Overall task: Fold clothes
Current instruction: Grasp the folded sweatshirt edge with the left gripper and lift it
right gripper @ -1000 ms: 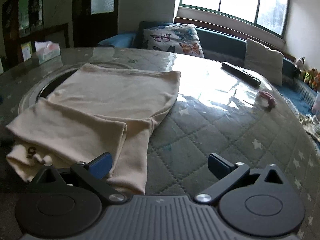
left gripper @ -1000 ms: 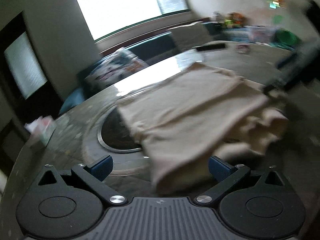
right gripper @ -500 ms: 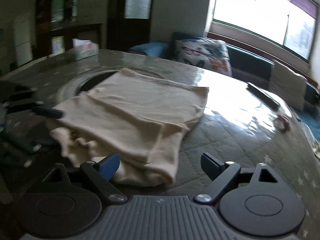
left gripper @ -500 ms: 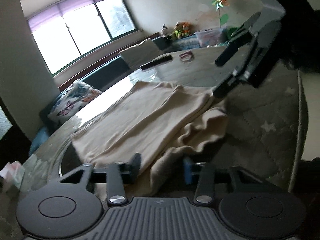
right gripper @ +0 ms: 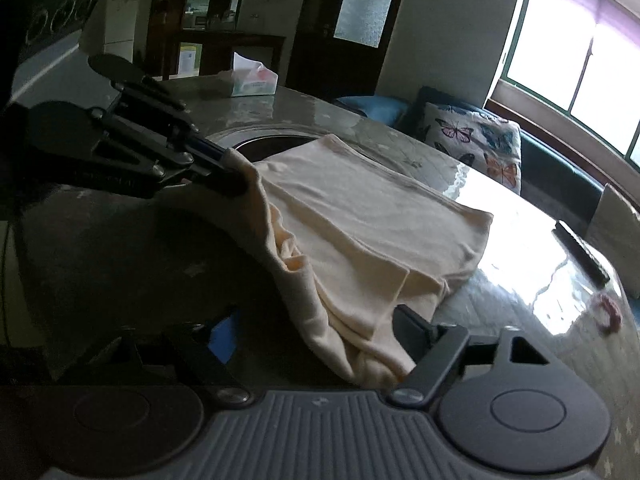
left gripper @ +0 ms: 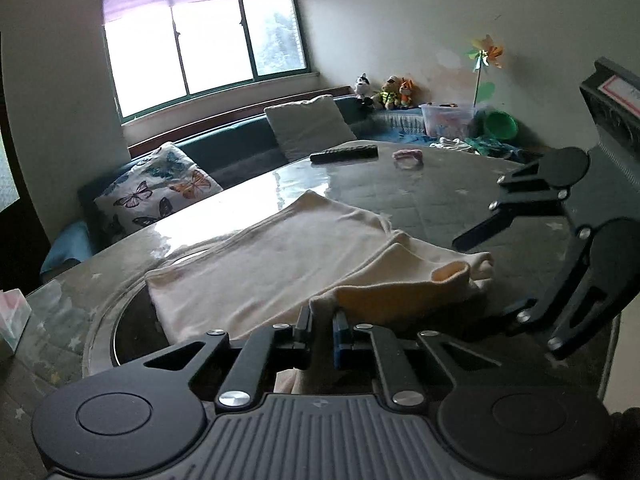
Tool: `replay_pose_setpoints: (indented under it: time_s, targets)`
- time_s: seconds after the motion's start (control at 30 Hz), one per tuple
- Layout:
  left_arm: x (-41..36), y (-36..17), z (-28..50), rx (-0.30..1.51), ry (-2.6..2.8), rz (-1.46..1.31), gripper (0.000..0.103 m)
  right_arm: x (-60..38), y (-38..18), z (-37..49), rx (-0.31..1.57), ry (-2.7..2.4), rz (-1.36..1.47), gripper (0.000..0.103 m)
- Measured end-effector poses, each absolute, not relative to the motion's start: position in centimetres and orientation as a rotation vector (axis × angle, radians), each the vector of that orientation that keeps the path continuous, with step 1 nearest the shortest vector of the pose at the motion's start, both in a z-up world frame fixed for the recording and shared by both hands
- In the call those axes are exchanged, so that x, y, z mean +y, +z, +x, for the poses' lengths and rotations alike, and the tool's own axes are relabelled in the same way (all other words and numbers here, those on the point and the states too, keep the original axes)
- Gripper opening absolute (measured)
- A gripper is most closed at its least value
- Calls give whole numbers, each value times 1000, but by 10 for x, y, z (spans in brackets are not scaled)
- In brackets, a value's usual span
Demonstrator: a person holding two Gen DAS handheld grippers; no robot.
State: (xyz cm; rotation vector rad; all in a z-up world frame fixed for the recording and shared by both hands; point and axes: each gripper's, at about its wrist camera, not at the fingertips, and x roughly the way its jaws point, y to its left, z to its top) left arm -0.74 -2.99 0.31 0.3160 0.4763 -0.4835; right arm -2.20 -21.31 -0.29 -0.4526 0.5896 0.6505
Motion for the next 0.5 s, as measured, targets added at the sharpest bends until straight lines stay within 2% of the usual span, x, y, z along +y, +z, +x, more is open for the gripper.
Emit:
replay_pose_setpoints:
  time_s: [0.07, 0.13, 0.17, 0.23, 0.3, 0.37, 0.4, 0.5]
  targets:
    - [-30, 3, -7, 480, -486, 310, 10, -208, -8, -15, 592, 650, -459, 67]
    - [-29, 2, -9, 484, -488, 309, 10, -205, -13, -9, 606, 652, -463, 50]
    - [-28, 1, -11, 486, -490, 309, 11, -205, -14, -7, 612, 651, -464, 46]
    - [-28, 0, -14, 489, -492, 309, 14, -206, -14, -4, 618, 652, -451, 30]
    - [-27, -1, -19, 485, -490, 316, 19, -208, -11, -1, 630, 655, -421, 19]
    - [-27, -2, -23, 481, -480, 331, 32, -210, -7, 3, 641, 656, -385, 16]
    - [-27, -3, -26, 478, -473, 341, 45, -211, -5, 5, 641, 656, -377, 15]
    - [-26, -7, -35, 467, -462, 382, 54, -212, 1, 9, 646, 655, -340, 14]
